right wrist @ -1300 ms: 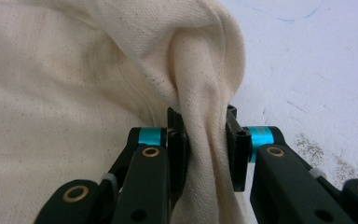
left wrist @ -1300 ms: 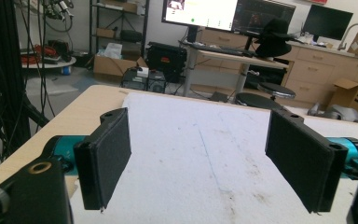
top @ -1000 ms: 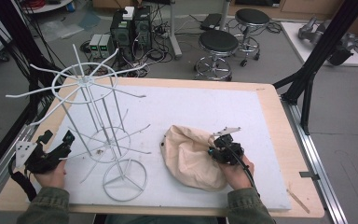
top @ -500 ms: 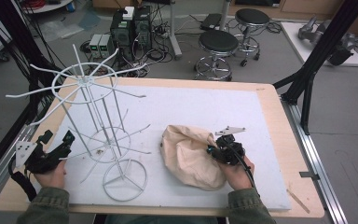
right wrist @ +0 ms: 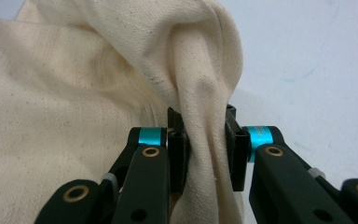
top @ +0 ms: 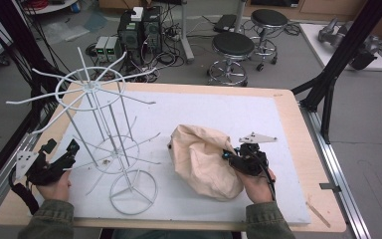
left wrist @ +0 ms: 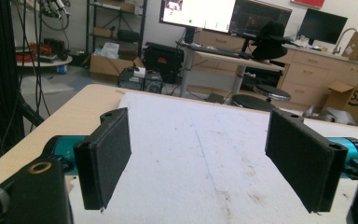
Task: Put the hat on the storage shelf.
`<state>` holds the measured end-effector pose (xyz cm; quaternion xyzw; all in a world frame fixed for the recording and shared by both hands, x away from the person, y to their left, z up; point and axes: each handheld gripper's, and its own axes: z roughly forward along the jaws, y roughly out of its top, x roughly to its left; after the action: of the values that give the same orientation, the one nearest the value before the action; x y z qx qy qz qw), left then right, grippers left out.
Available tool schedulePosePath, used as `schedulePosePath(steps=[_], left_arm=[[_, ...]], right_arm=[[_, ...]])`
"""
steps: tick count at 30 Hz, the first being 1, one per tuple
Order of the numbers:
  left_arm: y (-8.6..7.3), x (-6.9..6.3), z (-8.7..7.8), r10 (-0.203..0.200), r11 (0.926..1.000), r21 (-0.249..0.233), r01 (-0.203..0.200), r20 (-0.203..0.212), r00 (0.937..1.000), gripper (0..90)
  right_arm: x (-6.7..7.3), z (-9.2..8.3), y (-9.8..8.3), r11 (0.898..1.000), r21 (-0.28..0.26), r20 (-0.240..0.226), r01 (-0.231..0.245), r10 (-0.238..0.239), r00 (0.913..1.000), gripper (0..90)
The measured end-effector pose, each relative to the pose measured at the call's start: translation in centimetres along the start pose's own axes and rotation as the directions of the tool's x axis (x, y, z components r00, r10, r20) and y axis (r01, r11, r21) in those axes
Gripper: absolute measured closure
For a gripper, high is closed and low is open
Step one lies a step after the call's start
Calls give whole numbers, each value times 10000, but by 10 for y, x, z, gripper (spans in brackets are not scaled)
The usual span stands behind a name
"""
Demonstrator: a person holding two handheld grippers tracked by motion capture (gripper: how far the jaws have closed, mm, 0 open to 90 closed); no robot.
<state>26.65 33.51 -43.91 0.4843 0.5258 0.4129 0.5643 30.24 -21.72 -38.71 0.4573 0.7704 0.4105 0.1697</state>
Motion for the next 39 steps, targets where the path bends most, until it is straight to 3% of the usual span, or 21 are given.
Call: schedulePosePath(steps=[6,14,16,17,23,32,33,34,35,36,38,39], left_arm=[[0,-1,-1,55,10000,-67,-55,47,10000,227],[0,-1,-1,35,10000,-47,-35,55,10000,227],[0,-1,-1,42,10000,-22,-42,62,10000,227],[0,-1,-1,41,10000,-11,-41,72,10000,227],[0,-1,-1,-31,10000,-26,31,94,10000,229],[-1,-2,-1,-13,10000,14,13,133,9999,229],[-1,-2,-1,-16,10000,8,16,138,9999,229],[-1,-2,-1,-12,10000,7,12,137,9999,229],[-1,-2,-1,-9,10000,9,9,140,9999,229],[-1,-2,-1,-10,10000,13,10,150,9999,229],[-1,-2,-1,-26,10000,17,26,149,9999,229],[-1,-2,-1,-27,10000,16,26,147,9999,229]], right_arm=[[2,-7,2,9973,-717,-46,184,-188,9998,757],[-4,-16,1,9837,-1754,-263,-389,348,9990,743],[-6,-22,1,9722,-2252,-437,-642,557,9975,744],[-6,-22,1,9722,-2252,-437,-642,557,9975,744],[-6,-32,6,9506,-2907,-1034,-1086,816,9913,743],[-3,-36,12,9340,-3387,-1301,-1133,728,9888,743],[-2,-38,13,9257,-3588,-1386,-1201,744,9876,742],[-2,-38,13,9257,-3588,-1386,-1201,744,9876,742],[-3,-40,14,9181,-3732,-1548,-1335,802,9847,742],[-3,-40,14,9181,-3732,-1548,-1335,802,9847,742],[-3,-44,15,9083,-3948,-1606,-1379,796,9838,743],[-3,-47,16,8996,-4168,-1733,-1308,627,9829,740]])
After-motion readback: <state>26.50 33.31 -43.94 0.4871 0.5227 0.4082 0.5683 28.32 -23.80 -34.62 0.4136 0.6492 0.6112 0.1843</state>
